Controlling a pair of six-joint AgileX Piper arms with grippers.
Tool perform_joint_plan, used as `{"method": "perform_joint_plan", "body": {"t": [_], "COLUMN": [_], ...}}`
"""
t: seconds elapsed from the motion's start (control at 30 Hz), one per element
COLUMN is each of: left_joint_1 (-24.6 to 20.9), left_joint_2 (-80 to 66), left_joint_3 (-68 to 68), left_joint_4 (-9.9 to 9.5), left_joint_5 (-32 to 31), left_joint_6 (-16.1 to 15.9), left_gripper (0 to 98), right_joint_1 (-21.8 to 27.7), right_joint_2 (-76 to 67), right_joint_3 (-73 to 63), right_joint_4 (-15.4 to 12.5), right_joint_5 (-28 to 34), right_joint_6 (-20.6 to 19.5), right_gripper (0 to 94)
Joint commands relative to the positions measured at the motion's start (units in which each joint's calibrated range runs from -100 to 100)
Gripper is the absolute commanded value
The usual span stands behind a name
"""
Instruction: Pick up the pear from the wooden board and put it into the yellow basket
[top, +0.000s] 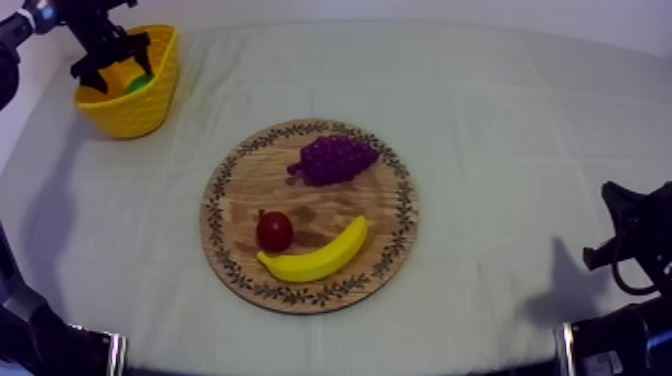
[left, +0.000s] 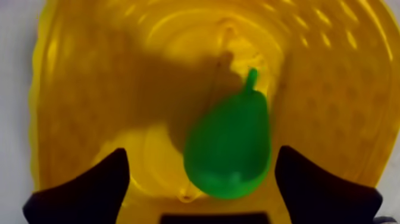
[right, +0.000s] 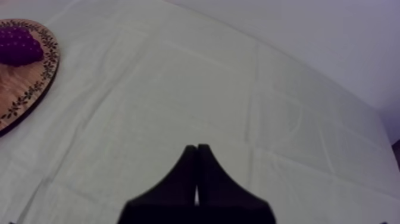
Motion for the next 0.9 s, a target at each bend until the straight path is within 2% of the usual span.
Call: {"method": "perform_joint_plan", "body": {"t": [0.0,0.3,0.53,0.87], "left_joint_1": [-0.04,0.04,0.39,0.82], "left_joint_2": [-0.50,-6.20,-12.48,-22.30], "left_joint_3": [0.32,3.39,6.16,12.33], "left_joint_4": [0.01,0.19,0.83,0.69], "left_joint_5": [-0.02,0.42,1.60,2.57], "left_joint_6": [-0.02,-0.39,-1.04,-1.65], "left_gripper": [95.1,95.2,91.1,84.4], "right_joint_1": [-0.02,-0.02,-0.02,-0.02], "right_joint_2": [-0.03,-0.03,-0.03,-0.03], "right_joint_3": [-0.02,-0.02,-0.02,-0.02], "right_joint_4": [-0.01,-0.01,-0.01,-0.01], "right_joint_5": [0.02,0.02,0.02,0.02], "right_joint_6": [-0.02,0.01,0.03,0.02], "right_gripper": [0.4,0.4,0.4,0.4]}}
